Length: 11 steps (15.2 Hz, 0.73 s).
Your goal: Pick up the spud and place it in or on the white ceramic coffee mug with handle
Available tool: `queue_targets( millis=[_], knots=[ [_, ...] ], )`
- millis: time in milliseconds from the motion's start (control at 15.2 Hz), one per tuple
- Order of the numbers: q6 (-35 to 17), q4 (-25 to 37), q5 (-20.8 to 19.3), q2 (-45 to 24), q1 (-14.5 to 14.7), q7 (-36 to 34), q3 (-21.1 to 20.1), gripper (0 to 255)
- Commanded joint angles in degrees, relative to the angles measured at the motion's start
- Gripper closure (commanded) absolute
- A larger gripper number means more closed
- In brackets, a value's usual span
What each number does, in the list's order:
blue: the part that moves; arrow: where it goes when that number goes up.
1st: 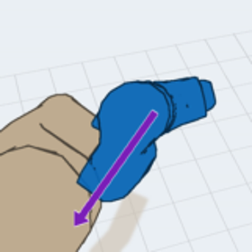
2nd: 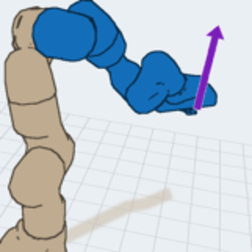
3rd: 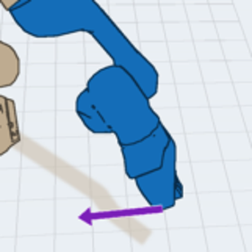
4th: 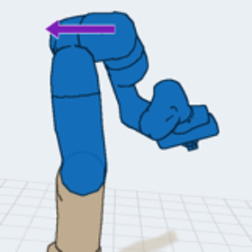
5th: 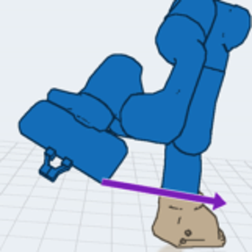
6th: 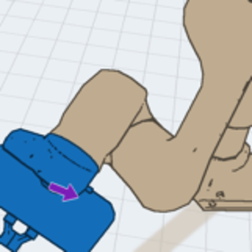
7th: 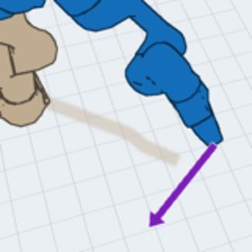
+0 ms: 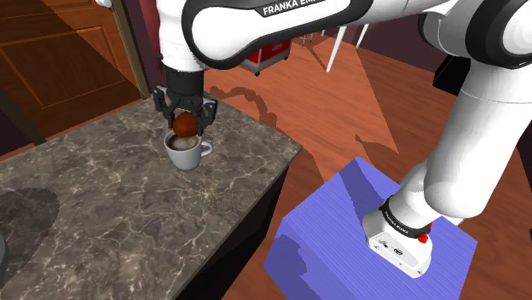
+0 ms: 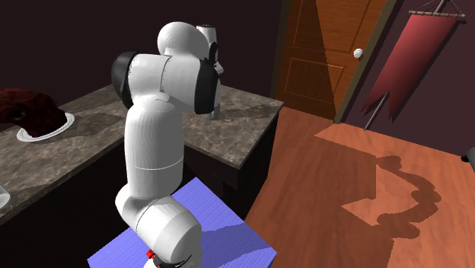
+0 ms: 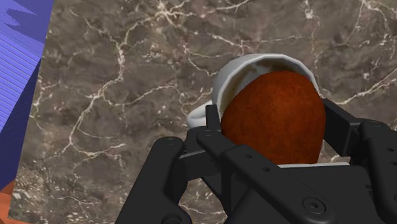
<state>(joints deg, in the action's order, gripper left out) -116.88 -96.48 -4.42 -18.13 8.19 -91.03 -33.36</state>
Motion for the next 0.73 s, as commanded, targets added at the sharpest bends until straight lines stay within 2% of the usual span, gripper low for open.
queue_targets(
  millis=[0, 594, 660],
  knots=[
    [-1.48, -0.94, -0.35, -0.59, 0.06, -0.05, 0.17, 255],
    [-2.39, -1.59, -0.54, -0.89, 0.11, -0.1, 0.26, 255],
    [-2.39, -1.59, -0.54, -0.89, 0.11, -0.1, 0.26, 0]
  ],
)
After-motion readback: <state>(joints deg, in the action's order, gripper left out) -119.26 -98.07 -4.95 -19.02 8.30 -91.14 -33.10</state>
